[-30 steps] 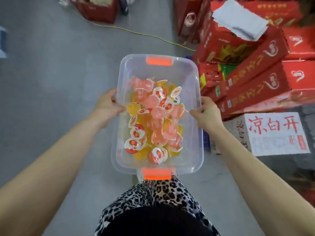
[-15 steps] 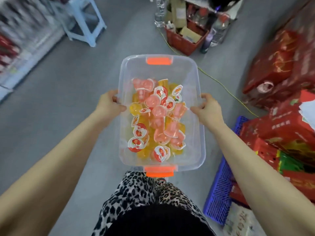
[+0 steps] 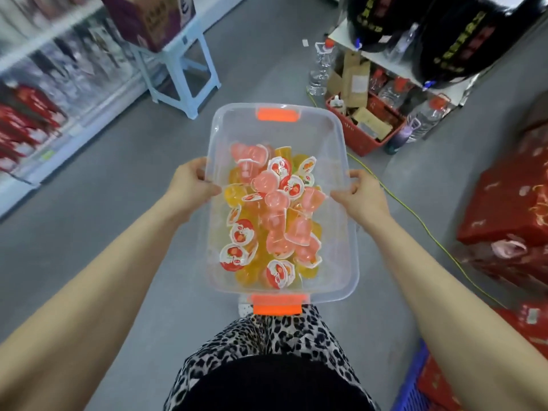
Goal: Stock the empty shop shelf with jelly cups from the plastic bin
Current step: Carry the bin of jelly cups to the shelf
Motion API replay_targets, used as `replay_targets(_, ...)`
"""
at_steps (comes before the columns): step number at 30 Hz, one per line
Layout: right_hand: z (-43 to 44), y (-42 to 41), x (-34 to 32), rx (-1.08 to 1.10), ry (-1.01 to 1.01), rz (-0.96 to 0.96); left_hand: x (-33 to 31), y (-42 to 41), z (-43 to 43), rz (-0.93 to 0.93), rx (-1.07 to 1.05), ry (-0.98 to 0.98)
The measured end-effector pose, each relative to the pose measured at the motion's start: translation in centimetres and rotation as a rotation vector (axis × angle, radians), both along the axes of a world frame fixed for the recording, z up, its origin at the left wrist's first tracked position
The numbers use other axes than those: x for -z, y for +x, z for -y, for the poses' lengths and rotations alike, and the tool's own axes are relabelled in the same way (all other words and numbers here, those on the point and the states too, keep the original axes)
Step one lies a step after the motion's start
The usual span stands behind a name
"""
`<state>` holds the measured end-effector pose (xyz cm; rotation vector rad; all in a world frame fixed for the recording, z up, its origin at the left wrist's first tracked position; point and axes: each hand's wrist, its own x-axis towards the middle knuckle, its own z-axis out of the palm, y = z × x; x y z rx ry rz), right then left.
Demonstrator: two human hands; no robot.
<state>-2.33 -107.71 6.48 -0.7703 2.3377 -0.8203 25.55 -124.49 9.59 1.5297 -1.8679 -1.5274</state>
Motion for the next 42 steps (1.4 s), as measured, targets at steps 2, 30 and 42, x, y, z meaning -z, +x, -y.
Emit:
replay_targets(2, 4.4, -2.1, -0.5, 0.002, -0.01, 0.004, -0.3, -2.2, 4.4, 0.002, 0.002, 0.0)
replay_targets(30, 70.8, -32.9, -4.9, -0.083, -0.038, -0.067, -2.7, -33.4, 68.8, -0.008, -0.09, -0.049)
replay_targets(42, 101.6, -43.3, -5.6, -0.426, -0.049, -0.089, -1.2, -39.6, 88.9, -0.006, -0.456, -0.06)
